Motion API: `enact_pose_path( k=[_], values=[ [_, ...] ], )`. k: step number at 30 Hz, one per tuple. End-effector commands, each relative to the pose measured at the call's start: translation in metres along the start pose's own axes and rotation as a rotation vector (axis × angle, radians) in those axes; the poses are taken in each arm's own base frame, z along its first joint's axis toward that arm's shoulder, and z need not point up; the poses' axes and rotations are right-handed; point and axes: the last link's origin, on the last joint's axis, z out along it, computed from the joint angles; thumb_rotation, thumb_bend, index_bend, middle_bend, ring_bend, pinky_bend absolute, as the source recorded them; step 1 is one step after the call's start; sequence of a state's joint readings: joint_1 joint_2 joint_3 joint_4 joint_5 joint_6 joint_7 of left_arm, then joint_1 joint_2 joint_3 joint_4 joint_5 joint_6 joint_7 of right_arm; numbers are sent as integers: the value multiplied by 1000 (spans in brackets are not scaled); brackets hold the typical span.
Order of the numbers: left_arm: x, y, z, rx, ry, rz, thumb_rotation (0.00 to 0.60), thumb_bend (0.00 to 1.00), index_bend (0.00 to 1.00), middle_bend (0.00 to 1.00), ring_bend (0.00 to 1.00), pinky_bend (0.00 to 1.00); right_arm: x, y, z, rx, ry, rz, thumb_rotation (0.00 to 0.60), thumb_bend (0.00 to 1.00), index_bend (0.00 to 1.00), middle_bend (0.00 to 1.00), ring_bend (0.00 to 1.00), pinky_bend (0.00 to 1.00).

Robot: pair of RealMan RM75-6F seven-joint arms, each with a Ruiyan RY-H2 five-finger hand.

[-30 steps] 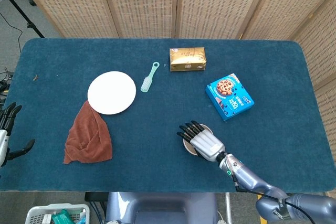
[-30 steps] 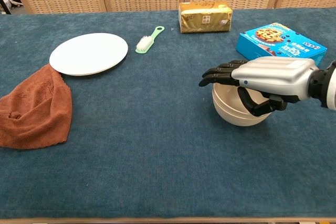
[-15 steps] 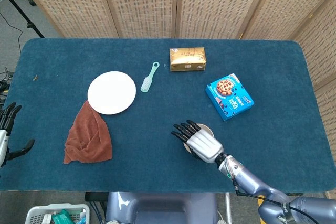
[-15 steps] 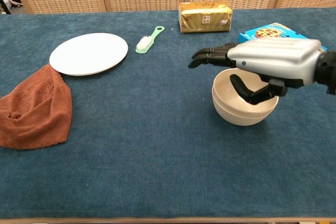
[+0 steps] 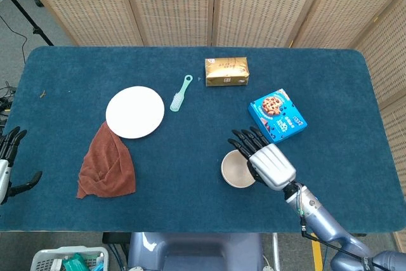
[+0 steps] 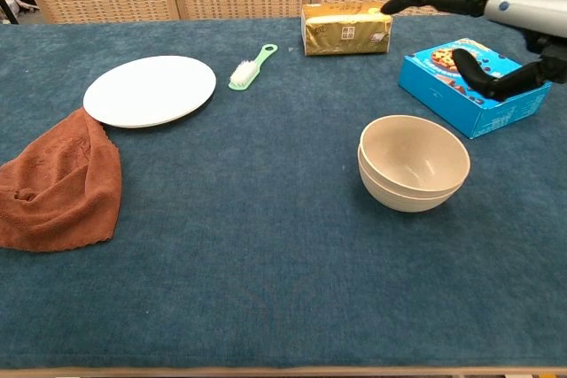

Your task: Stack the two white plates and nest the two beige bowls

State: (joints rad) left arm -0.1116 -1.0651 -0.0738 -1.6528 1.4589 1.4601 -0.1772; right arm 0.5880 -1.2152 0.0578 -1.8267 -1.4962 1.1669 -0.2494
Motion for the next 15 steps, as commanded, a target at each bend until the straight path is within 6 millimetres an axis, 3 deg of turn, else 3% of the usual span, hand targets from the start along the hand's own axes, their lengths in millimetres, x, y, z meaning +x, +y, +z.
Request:
enact_pose_path(
  k=[1, 2, 9, 15],
  values=[
    [-1, 0, -3, 0, 0, 6, 600, 266, 0, 0, 0, 0, -1, 32, -25, -109, 68, -93, 600, 51, 0, 0, 0, 0],
    [-1, 0, -5, -1, 1, 12, 600, 266, 0, 0, 0, 0, -4, 43, -36, -161, 81, -101, 600, 6, 0, 0, 0, 0],
    [-3, -3, -21, 22, 12, 30, 600, 267, 0, 0, 0, 0, -18, 82, -93, -335, 128, -56, 600, 0, 0, 0, 0, 0],
    [-4, -4, -31, 22, 14, 34, 600, 267, 0, 0, 0, 0, -25, 91, -126, -400, 139, -6, 600, 0, 0, 0, 0, 0]
  ],
)
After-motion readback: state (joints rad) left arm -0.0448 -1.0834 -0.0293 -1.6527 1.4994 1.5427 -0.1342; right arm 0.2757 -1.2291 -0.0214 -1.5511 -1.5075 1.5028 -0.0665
